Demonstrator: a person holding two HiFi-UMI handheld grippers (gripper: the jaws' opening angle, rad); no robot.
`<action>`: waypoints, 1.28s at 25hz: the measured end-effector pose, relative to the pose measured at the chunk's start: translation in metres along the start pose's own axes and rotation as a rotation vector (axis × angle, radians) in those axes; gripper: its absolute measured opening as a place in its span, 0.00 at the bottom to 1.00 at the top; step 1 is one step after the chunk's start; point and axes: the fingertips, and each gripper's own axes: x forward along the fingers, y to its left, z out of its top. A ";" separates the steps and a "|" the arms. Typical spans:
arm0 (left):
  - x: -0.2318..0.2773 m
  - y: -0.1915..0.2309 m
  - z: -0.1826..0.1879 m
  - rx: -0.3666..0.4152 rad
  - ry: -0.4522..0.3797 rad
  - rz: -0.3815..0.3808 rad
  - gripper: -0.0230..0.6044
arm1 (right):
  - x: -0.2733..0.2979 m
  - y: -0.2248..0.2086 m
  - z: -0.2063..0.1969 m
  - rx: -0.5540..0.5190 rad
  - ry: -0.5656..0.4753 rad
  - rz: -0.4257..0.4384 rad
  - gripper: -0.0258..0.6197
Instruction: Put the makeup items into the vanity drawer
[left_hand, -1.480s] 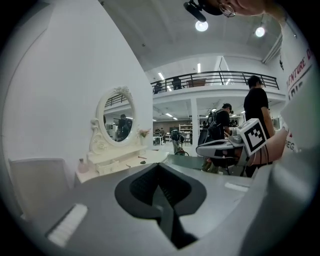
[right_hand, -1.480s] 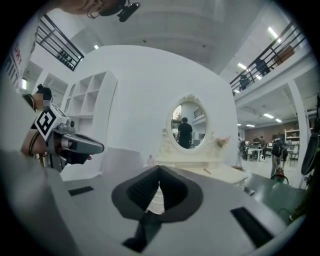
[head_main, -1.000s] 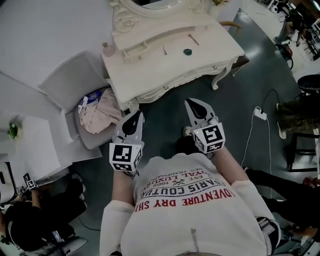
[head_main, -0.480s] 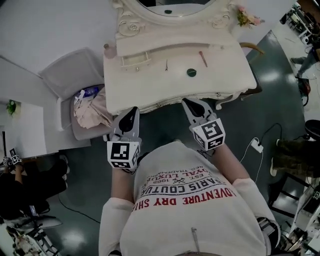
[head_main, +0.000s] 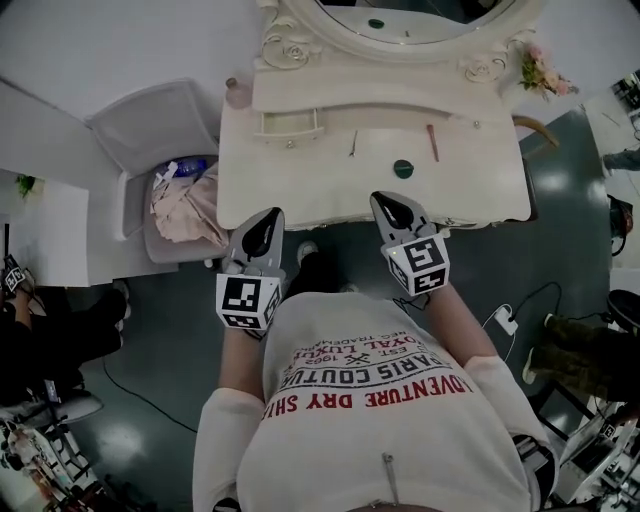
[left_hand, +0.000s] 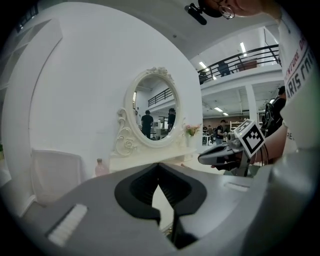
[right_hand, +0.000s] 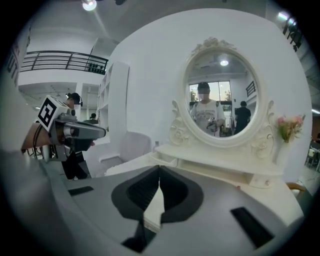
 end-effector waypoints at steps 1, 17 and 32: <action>0.006 0.005 0.001 0.002 -0.003 -0.009 0.05 | 0.009 -0.002 0.000 -0.002 0.015 0.002 0.05; 0.119 0.111 -0.013 -0.043 0.043 -0.161 0.05 | 0.151 -0.060 -0.053 0.151 0.358 -0.084 0.25; 0.161 0.149 -0.038 -0.066 0.115 -0.218 0.05 | 0.204 -0.094 -0.125 0.279 0.576 -0.174 0.32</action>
